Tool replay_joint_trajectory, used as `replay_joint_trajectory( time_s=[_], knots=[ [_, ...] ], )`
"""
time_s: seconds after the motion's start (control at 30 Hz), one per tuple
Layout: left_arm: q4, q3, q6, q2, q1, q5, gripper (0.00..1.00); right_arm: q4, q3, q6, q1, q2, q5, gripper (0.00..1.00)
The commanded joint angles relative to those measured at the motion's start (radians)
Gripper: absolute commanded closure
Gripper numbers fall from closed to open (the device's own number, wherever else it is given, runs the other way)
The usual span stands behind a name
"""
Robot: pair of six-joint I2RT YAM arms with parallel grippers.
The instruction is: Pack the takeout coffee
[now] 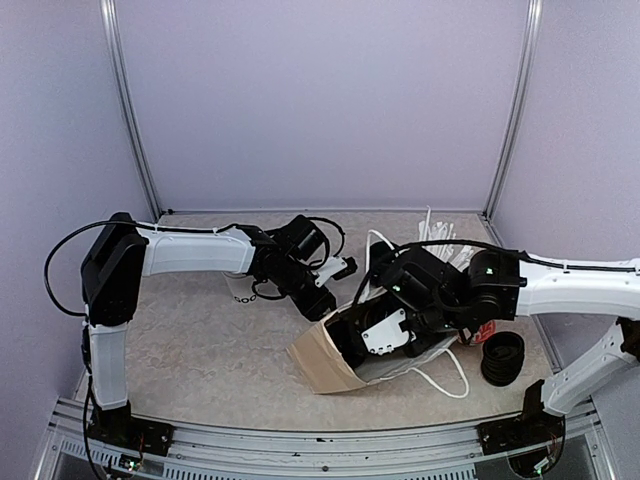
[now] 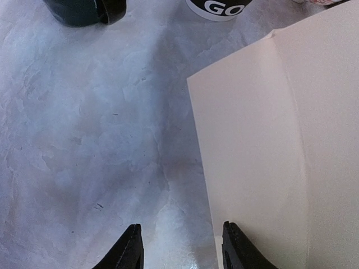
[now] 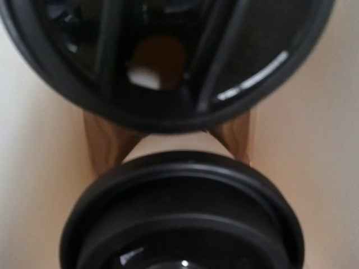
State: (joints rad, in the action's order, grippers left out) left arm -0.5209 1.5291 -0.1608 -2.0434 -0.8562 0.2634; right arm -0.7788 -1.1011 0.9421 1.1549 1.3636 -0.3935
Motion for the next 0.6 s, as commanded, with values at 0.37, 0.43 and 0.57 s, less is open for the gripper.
replay_joint_trajectory(
  time_s=[0.37,0.43,0.57],
  knots=[
    [0.016,-0.032,-0.017,0.021,-0.004,0.049,0.52,-0.107,-0.076,-0.045,-0.019,0.098,0.099,0.69],
    [0.016,-0.040,-0.017,0.030,-0.003,0.051,0.52,-0.134,-0.099,-0.056,-0.019,0.110,0.123,0.69],
    [0.016,-0.060,-0.015,0.049,0.004,0.053,0.52,-0.183,-0.133,-0.074,-0.021,0.134,0.181,0.70]
  ],
)
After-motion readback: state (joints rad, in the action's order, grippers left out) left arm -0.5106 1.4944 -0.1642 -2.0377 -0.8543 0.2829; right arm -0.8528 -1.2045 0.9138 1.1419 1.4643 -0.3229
